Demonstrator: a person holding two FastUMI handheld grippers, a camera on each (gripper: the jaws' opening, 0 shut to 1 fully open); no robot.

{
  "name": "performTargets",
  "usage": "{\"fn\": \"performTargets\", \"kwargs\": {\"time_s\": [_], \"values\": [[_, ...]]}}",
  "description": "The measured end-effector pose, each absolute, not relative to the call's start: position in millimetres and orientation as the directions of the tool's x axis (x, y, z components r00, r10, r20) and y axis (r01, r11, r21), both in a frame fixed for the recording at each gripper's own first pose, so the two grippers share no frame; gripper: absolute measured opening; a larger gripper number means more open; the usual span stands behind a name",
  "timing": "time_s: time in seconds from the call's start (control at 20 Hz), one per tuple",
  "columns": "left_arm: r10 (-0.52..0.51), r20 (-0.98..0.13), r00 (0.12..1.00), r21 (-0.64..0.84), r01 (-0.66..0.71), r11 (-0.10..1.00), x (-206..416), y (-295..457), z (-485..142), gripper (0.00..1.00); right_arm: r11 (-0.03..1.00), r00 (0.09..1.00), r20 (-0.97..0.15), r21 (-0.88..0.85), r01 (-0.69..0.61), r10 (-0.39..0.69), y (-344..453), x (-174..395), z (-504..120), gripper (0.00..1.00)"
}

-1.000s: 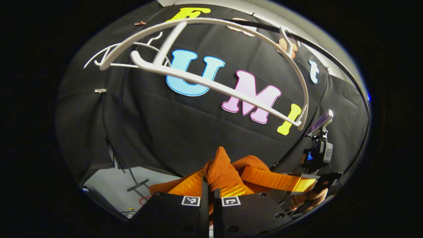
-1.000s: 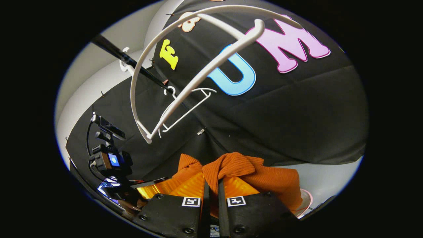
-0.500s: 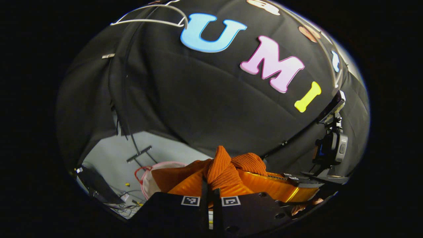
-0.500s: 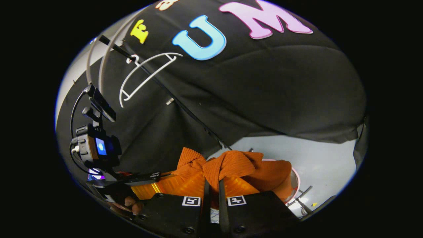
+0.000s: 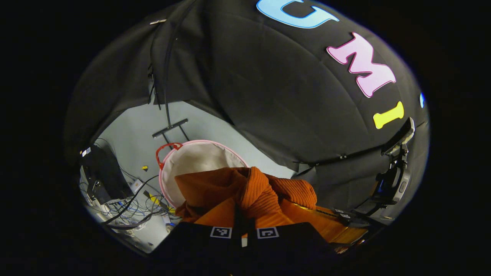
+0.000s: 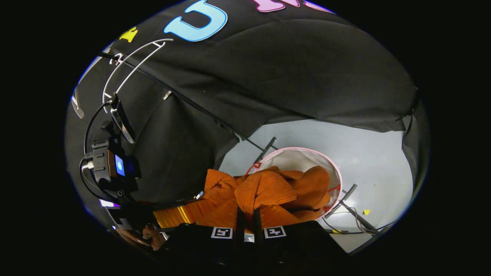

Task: Grasp the clothes on the hanger with both hands and then place them into the laundry hamper below.

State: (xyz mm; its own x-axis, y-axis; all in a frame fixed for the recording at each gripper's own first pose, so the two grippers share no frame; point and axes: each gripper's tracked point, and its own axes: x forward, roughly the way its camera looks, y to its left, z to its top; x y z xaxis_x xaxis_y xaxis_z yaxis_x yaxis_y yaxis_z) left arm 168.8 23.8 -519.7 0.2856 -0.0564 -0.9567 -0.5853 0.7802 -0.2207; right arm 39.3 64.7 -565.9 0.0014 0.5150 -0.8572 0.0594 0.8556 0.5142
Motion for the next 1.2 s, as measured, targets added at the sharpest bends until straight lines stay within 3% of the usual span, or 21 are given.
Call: {"fn": "performTargets", "kwargs": {"time_s": [0.15, 0.2, 0.3, 0.35, 0.4, 0.55, 0.85, 1.2], "values": [[-0.030, -0.971, 0.237, -0.165, -0.572, 0.803, 168.2, 29.8, -525.5, 0.13, 0.874, -0.025, -0.874, 0.484, 0.042, 0.486, 64.1, 37.4, -574.6, 0.15], [-0.011, -0.978, 0.209, -0.129, -0.563, 0.816, 164.1, 31.4, -530.8, 0.14, 0.879, -0.025, -0.879, 0.475, 0.035, 0.476, 59.2, 35.6, -572.0, 0.43], [0.087, -0.981, 0.173, -0.021, -0.542, 0.840, 161.2, 56.4, -533.1, 0.57, 0.905, -0.011, -0.905, 0.424, 0.030, 0.424, 43.1, 39.1, -575.7, 0.97], [0.111, -0.979, 0.173, 0.000, -0.541, 0.841, 166.5, 67.2, -549.1, 0.78, 0.901, -0.003, -0.902, 0.430, 0.046, 0.431, 43.1, 39.9, -581.1, 0.93], [0.119, -0.978, 0.171, 0.008, -0.541, 0.841, 153.9, 66.0, -542.0, 0.99, 0.902, 0.006, -0.905, 0.425, 0.075, 0.426, 37.0, 45.0, -580.9, 1.00], [0.117, -0.979, 0.167, 0.007, -0.547, 0.837, 151.7, 63.5, -536.4, 0.92, 0.906, 0.037, -0.912, 0.410, 0.104, 0.409, 28.3, 54.3, -581.5, 1.00], [0.086, -0.978, 0.189, -0.026, -0.524, 0.852, 154.8, 58.2, -530.9, 0.96, 0.903, 0.077, -0.908, 0.418, 0.102, 0.412, 37.6, 45.3, -560.9, 0.99], [0.087, -0.928, 0.362, -0.081, -0.426, 0.901, 155.5, 71.1, -483.0, 0.96, 0.907, 0.182, -0.903, 0.410, 0.099, 0.388, 52.1, 13.8, -508.9, 0.99]]}}
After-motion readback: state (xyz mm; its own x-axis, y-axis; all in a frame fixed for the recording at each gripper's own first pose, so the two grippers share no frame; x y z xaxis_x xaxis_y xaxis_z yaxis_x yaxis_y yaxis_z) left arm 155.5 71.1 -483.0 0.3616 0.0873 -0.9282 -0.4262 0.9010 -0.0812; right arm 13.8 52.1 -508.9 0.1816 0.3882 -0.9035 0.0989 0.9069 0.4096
